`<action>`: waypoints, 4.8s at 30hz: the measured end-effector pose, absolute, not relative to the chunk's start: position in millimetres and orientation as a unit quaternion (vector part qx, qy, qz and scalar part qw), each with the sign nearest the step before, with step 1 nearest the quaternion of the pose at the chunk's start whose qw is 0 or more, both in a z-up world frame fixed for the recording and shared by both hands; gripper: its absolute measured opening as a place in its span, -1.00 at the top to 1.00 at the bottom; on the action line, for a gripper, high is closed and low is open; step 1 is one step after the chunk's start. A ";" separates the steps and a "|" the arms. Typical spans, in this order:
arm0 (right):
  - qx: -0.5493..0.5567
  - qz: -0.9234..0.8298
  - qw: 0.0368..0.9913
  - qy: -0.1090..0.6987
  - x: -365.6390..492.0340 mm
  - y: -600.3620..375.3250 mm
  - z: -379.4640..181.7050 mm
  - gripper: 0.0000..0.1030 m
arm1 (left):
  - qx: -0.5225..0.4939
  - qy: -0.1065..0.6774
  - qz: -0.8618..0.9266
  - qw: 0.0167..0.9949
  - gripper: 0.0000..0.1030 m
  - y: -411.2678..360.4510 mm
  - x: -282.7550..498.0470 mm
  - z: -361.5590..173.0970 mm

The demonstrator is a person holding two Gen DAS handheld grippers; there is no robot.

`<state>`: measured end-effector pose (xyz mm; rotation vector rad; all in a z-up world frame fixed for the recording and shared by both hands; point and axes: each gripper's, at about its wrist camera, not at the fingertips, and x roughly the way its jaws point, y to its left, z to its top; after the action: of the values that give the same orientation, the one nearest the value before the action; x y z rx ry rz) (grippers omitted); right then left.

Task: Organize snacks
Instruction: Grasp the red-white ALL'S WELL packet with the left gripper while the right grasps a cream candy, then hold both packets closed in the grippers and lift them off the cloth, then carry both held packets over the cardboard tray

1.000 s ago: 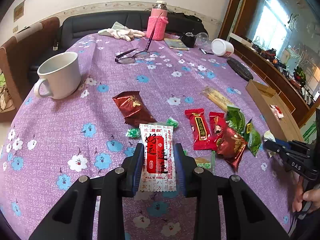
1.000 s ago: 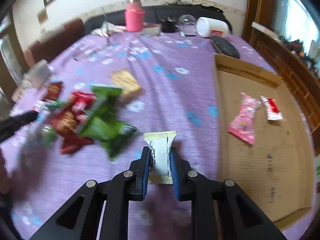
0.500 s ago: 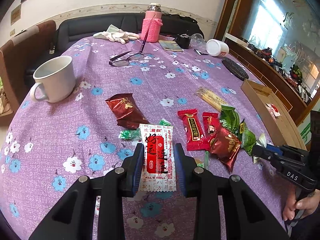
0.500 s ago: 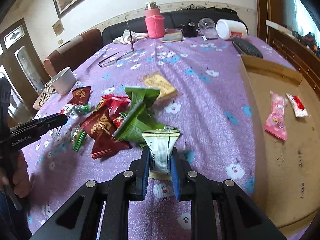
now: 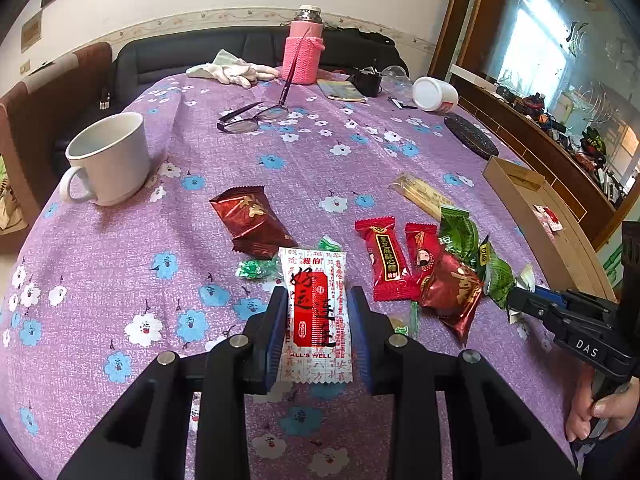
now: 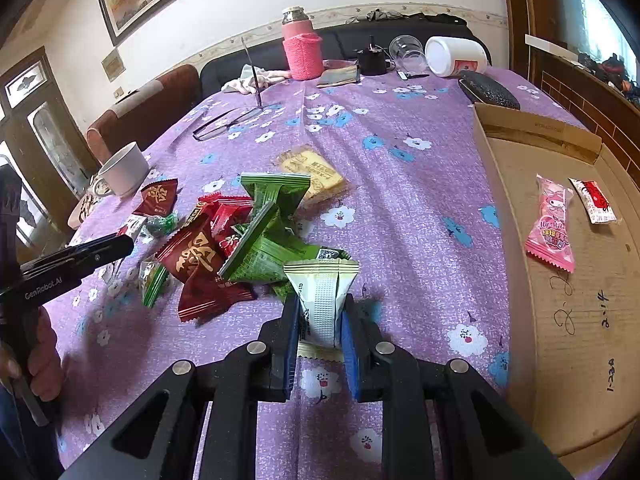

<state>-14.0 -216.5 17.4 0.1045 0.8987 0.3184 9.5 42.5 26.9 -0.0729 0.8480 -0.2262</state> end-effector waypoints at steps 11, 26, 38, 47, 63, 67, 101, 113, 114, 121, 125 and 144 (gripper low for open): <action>0.048 0.155 0.885 0.436 -10.8 -216.1 14.6 0.59 | -0.024 0.410 -0.117 0.904 0.42 35.7 7.6 27.0; 0.068 0.169 0.883 0.433 -9.6 -221.0 13.7 0.59 | -0.025 0.403 -0.108 0.908 0.42 39.1 9.1 26.6; 0.069 0.175 0.883 0.430 -10.6 -220.2 15.6 0.59 | -0.018 0.398 -0.122 0.909 0.42 33.9 7.3 29.2; 0.072 0.176 0.883 0.429 -9.8 -220.3 15.4 0.59 | -0.022 0.396 -0.126 0.909 0.42 34.0 5.1 31.0; 0.079 0.172 0.889 0.418 -12.0 -224.8 19.2 0.59 | -0.027 0.397 -0.126 0.909 0.42 36.3 5.8 31.2; 0.079 0.171 0.894 0.407 -14.4 -226.0 22.7 0.59 | -0.031 0.394 -0.129 0.909 0.42 37.3 5.6 32.3; 0.233 0.027 0.924 0.302 -59.6 -393.4 57.2 0.59 | -0.010 0.396 -0.302 0.867 0.42 -161.6 -15.6 83.2; 0.275 -0.035 0.906 0.321 -58.3 -438.4 34.5 0.60 | 0.005 0.445 -0.353 0.823 0.42 -278.3 0.9 41.2; 0.274 -0.038 0.904 0.324 -57.1 -438.5 33.3 0.60 | 0.009 0.446 -0.353 0.822 0.42 -281.1 1.1 38.4; 0.258 -0.052 0.901 0.345 -46.7 -436.5 28.1 0.60 | 0.013 0.446 -0.347 0.825 0.43 -280.1 4.2 26.5; 0.255 -0.057 0.900 0.349 -46.5 -436.7 27.3 0.60 | 0.016 0.449 -0.348 0.823 0.43 -279.7 4.1 21.5; 0.251 -0.062 0.899 0.352 -45.4 -435.8 27.0 0.59 | 0.038 0.438 -0.347 0.829 0.43 -283.3 -2.4 20.8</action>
<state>-45.4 -435.8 27.0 0.5195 0.7291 -0.1283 -2.4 -283.3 20.8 0.0810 0.9287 -0.7365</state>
